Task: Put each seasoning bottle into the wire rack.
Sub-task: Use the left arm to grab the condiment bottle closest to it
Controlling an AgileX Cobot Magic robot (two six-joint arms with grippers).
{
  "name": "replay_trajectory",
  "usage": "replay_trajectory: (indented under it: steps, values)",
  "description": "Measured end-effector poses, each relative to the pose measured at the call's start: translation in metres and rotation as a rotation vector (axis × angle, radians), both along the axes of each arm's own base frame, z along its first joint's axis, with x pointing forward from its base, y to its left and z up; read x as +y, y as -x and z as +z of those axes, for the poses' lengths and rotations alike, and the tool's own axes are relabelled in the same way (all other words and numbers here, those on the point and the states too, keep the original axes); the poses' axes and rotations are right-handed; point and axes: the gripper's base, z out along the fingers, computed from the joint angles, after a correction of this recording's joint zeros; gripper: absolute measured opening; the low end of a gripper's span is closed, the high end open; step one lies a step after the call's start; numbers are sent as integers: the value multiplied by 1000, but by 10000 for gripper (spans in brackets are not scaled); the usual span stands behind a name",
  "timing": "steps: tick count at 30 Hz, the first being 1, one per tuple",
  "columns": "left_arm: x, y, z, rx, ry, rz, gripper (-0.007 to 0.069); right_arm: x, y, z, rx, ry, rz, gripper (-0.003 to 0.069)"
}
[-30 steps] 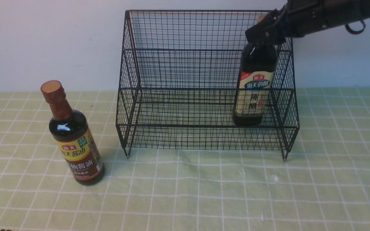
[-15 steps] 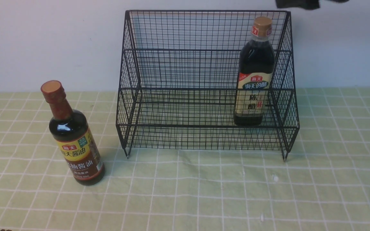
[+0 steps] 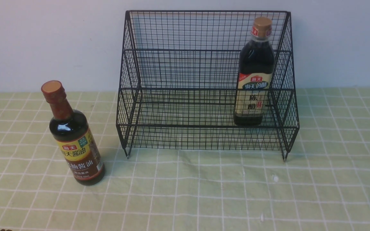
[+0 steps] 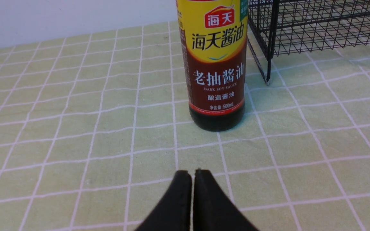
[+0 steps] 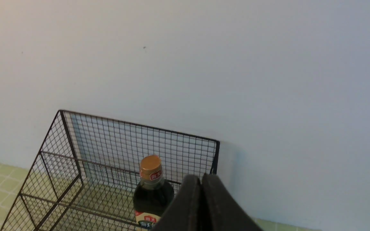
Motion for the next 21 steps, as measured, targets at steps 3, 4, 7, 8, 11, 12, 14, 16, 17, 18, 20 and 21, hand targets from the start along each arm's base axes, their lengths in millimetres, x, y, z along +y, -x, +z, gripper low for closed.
replay_trajectory:
  steps: [3,4,7,8,11,12,14,16,17,18,20,21]
  values:
    - [0,0,0,0,0,0,-6,-9,50,-28,-141,-46,-28,-11]
    - [0,0,0,0,0,0,-6,-9,50,-34,-133,-48,-30,-11]
    - [0,0,0,0,0,0,-6,-14,81,-77,-247,-87,-48,-12]
    - [0,0,0,0,0,0,-6,-15,86,-79,-265,-90,-49,-12]
    - [0,0,0,0,0,0,-6,-18,98,-125,-340,-107,-61,-12]
    - [0,0,0,0,0,0,-6,-18,99,-135,-361,-114,-63,-12]
    - [0,0,0,0,0,0,-6,-19,101,-149,-410,-126,-68,-12]
    - [0,0,0,0,0,0,-6,-20,101,-162,-441,-133,-72,-12]
    - [0,0,0,0,0,0,-6,-20,102,-167,-453,-139,-72,-12]
    - [0,0,0,0,0,0,-6,-20,101,-173,-457,-149,-71,-12]
    - [0,0,0,0,0,0,-6,-19,99,-181,-442,-151,-71,-12]
    - [0,0,0,0,0,0,-6,-19,97,-184,-432,-150,-71,-12]
